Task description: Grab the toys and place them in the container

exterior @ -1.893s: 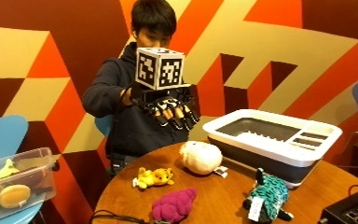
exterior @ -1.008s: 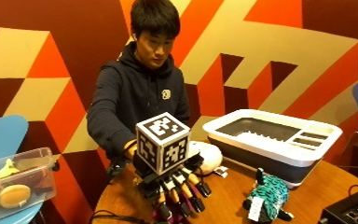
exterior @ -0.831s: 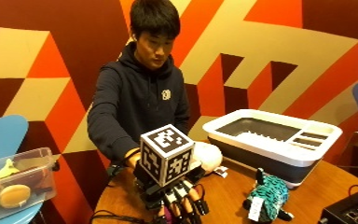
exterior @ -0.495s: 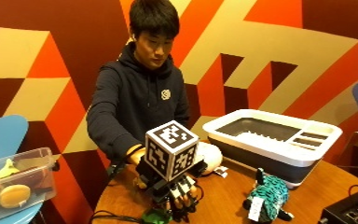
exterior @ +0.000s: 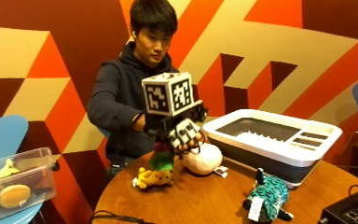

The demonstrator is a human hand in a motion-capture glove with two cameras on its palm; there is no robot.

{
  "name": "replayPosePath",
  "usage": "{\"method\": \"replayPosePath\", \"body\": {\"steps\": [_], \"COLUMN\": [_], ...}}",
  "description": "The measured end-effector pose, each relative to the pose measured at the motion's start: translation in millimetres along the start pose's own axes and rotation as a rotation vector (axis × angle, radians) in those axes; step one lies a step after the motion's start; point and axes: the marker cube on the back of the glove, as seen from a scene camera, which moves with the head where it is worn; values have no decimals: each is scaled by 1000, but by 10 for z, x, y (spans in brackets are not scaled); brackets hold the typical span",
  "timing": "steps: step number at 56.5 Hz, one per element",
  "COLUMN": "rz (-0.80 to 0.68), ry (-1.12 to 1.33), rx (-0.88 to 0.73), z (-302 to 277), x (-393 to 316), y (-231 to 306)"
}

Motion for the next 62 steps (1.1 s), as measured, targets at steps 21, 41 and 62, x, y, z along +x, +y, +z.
{"method": "replayPosePath", "body": {"steps": [21, 41, 62], "rz": [-236, -320, -208], "ry": [-61, 29, -77], "rx": [164, -56, -269], "z": [-831, -323, -44], "x": [-1643, -2034, -1040], "y": [-82, -190, 462]}}
